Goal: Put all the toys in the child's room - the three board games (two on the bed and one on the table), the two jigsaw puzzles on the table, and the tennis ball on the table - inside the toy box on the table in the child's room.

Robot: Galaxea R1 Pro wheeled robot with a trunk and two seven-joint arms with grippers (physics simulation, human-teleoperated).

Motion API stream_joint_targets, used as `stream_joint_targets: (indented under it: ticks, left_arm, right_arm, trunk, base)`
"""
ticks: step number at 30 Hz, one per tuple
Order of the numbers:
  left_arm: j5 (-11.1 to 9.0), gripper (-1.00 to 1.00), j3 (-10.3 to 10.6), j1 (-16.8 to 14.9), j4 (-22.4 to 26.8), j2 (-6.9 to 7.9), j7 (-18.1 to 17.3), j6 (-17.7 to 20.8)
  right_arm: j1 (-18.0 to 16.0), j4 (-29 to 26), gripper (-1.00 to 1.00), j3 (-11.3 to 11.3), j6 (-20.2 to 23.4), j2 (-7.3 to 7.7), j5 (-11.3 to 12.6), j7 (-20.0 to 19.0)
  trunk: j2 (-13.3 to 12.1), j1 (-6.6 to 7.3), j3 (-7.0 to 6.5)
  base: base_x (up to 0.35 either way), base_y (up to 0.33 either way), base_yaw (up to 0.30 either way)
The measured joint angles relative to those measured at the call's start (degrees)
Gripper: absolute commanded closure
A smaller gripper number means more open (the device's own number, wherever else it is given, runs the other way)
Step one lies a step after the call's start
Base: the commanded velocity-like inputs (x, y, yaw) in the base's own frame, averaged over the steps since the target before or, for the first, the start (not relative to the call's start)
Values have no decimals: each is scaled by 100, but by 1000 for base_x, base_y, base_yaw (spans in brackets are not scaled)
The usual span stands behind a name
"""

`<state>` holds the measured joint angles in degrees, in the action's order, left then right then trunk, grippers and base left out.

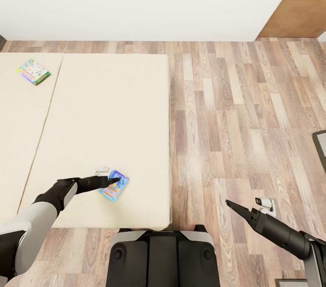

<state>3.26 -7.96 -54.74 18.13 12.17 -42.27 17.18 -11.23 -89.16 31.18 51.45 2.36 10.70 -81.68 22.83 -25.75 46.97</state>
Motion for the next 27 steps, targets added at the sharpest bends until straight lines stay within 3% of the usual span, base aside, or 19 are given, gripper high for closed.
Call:
stream_joint_targets:
  ticks: [27]
  left_arm:
    - [-1,-100,0,0,1,-36,-2,0]
  right_arm:
    - [0,-4,-100,0,0,4,0,-4]
  trunk:
    - [0,0,0]
  base:
    - [-10,-139,0]
